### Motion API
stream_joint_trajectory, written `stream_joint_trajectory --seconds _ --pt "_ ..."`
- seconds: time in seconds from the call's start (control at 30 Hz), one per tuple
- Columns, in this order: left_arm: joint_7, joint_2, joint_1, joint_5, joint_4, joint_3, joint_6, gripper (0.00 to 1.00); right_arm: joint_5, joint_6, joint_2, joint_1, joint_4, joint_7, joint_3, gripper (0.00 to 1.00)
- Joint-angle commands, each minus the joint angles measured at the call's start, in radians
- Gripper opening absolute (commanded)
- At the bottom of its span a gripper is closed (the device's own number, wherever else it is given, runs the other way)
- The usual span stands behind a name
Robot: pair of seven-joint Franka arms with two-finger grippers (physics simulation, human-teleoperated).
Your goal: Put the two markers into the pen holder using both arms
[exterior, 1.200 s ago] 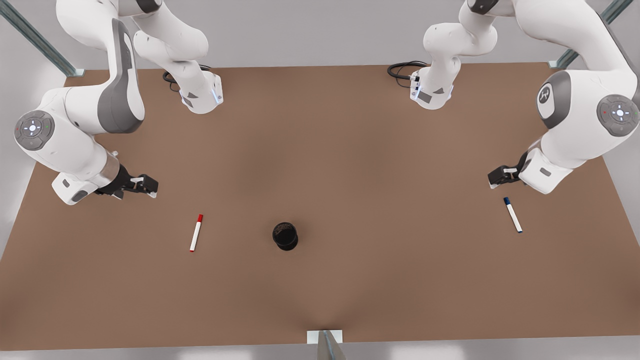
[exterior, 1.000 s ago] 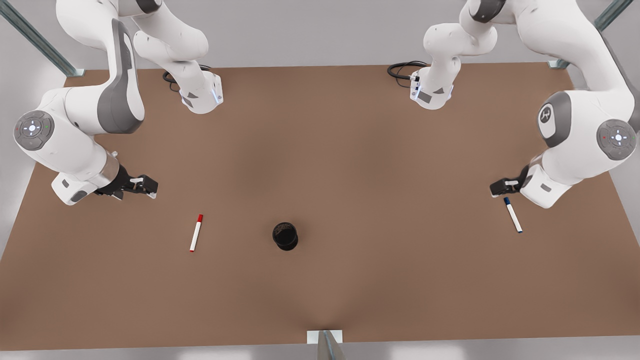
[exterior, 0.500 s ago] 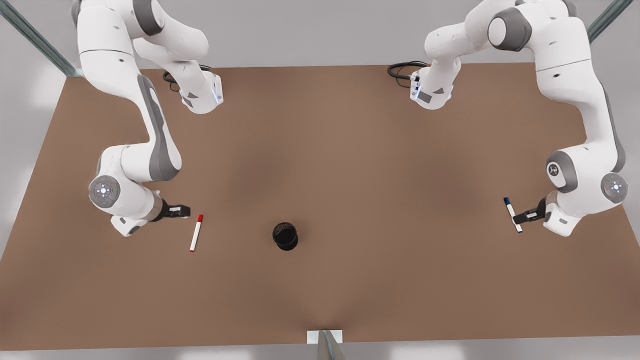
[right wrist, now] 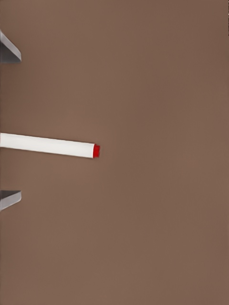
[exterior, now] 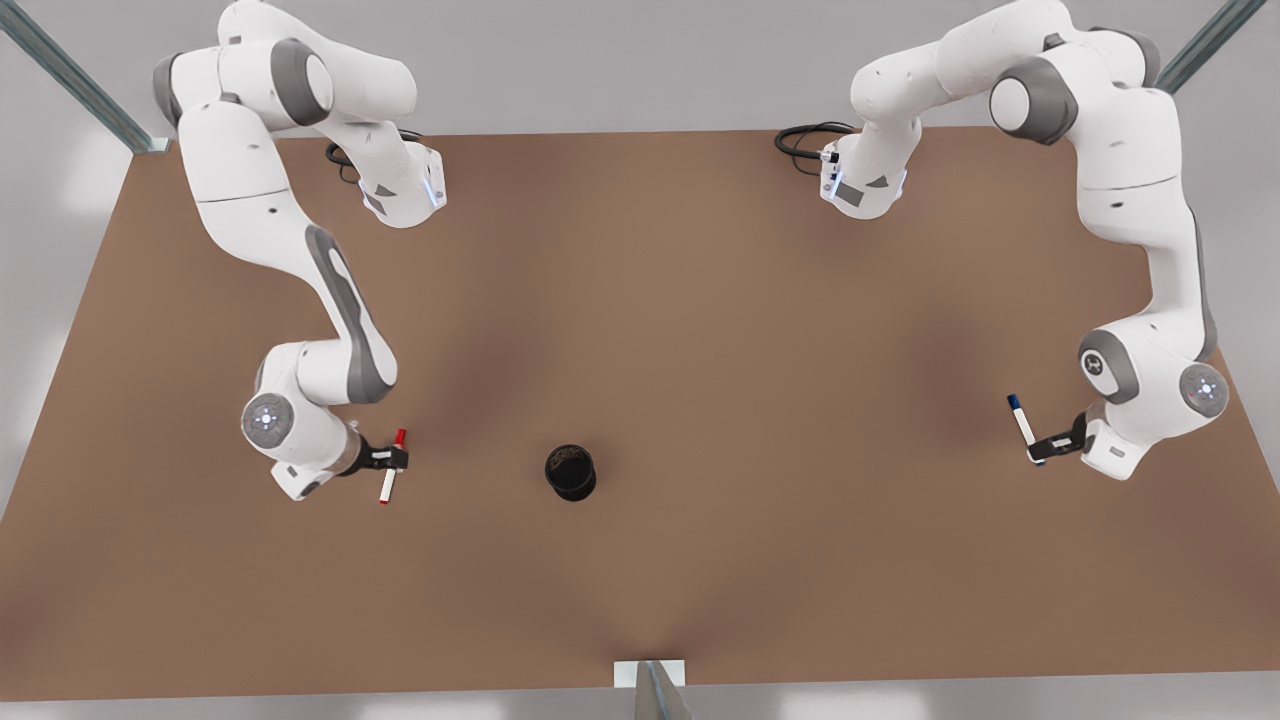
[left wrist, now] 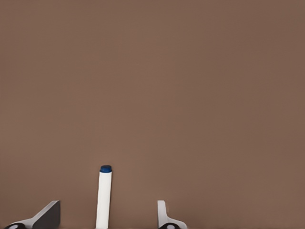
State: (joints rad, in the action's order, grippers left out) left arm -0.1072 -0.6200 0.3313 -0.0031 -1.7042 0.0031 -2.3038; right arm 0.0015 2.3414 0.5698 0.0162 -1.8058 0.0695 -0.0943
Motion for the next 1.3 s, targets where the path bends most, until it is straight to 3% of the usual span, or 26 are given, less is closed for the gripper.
stream_joint_trajectory --seconds 0.0,0.1,0.17,0.3,0.47,0.7,0.93,1.1,1.27 --pt "-0.031 -0.01 0.003 0.002 0.0 0.0 -0.022 0.99 -0.001 0.073 0.027 0.001 0.022 0.007 0.004 1.0" --pt "-0.031 -0.012 0.003 0.002 0.0 0.0 -0.022 0.9 -0.001 0.073 0.114 0.018 0.1 0.004 0.008 1.0" --pt "-0.045 -0.018 0.005 0.008 0.0 0.003 -0.022 0.63 -0.001 0.075 0.136 0.021 0.115 -0.005 0.01 0.96" --pt "-0.046 -0.032 0.005 0.081 0.009 0.006 -0.022 0.61 -0.005 0.073 0.163 0.021 0.114 -0.007 0.008 0.69" --pt "-0.043 -0.063 0.02 0.078 0.018 0.005 -0.039 0.61 -0.04 0.136 0.163 0.013 0.06 -0.002 0.007 0.66" --pt "-0.032 -0.081 0.018 0.075 0.017 0.003 -0.049 0.61 -0.052 0.127 0.144 0.015 0.048 -0.002 -0.002 0.46" --pt "-0.034 -0.098 0.018 0.075 0.017 0.003 -0.051 0.51 -0.052 0.113 0.136 0.016 0.043 0.001 -0.005 0.36" --pt "-0.034 -0.107 0.018 0.075 0.018 0.003 -0.054 0.45 -0.051 0.115 0.13 0.021 0.028 0.0 -0.01 0.21" --pt "-0.035 -0.112 0.02 0.075 0.018 0.003 -0.055 0.39 -0.051 -0.019 -0.047 0.021 0.032 -0.005 -0.056 0.21"
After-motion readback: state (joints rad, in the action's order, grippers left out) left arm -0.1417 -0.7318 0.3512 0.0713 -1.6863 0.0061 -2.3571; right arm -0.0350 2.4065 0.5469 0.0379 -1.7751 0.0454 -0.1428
